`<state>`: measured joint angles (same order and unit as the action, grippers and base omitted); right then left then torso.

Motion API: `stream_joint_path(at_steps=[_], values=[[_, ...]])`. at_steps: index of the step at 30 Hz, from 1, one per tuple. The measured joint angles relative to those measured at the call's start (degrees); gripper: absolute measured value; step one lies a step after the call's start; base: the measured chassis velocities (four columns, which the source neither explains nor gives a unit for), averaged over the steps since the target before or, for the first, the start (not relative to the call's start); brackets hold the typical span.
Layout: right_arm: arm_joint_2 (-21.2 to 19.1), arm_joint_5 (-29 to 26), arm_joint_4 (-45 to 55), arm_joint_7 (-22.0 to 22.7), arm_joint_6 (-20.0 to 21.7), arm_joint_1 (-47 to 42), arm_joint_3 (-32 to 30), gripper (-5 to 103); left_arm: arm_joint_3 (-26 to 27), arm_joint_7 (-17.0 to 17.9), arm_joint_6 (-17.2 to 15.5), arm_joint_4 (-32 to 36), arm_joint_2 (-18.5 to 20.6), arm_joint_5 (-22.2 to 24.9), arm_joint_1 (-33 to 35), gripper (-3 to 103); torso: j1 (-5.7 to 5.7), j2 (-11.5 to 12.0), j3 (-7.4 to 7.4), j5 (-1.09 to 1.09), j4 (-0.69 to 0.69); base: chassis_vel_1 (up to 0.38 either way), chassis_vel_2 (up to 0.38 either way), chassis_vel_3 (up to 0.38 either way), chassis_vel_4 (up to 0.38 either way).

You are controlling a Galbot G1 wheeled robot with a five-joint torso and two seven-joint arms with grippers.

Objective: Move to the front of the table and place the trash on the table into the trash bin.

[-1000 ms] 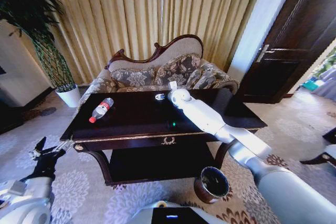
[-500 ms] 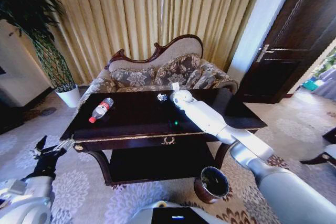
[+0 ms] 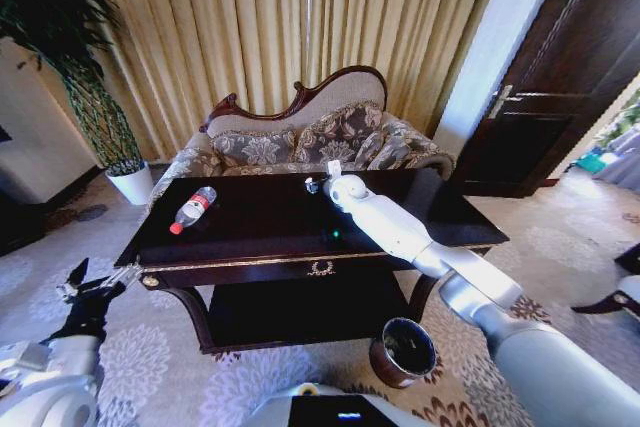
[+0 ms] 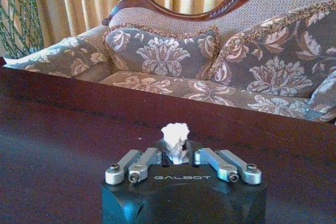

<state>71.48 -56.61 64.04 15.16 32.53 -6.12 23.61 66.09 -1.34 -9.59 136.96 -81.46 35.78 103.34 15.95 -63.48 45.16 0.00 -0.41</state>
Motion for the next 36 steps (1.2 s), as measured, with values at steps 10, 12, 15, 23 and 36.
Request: stream_joint_path(at_steps=[10, 12, 15, 23, 36], values=[[-2.08, -0.28, 2.94, 0.2, -1.74, -1.26, -0.34, 0, -0.33, -0.05, -0.04, 0.12, -0.04, -0.01, -0.05, 100, 0.0, 0.0, 0.0, 0.0, 0.0, 0.0, 0.0, 0.0, 0.0], [-3.81, -0.77, 6.73, 1.19, -4.84, -2.35, -1.9, 0, -0.34, -0.04, -0.05, 0.12, 0.0, 0.0, -0.11, 100, 0.0, 0.0, 0.0, 0.0, 0.02, 0.0, 0.0, 0.0, 0.0], [-4.86, -0.9, 8.9, 1.82, -6.28, -3.32, -3.22, 0, -0.34, -0.04, -0.05, 0.1, 0.21, 0.12, -0.17, 100, 0.0, 0.0, 0.0, 0.0, 0.02, 0.0, 0.0, 0.0, 0.0], [-13.33, -0.72, 24.43, 5.22, -11.83, -12.96, -12.44, 0, -0.37, 0.51, -0.27, -0.83, 2.32, 1.48, -1.68, 100, 0.0, 0.0, 0.0, 0.01, -0.01, 0.0, 0.0, 0.0, 0.0], [-25.24, 7.23, 38.38, 1.76, -19.6, -37.09, -31.45, 0, -1.29, 0.56, -0.92, -3.53, 6.67, 3.27, -4.29, 100, -0.01, 0.0, 0.0, 0.02, -0.02, 0.0, 0.0, 0.0, 0.0]])
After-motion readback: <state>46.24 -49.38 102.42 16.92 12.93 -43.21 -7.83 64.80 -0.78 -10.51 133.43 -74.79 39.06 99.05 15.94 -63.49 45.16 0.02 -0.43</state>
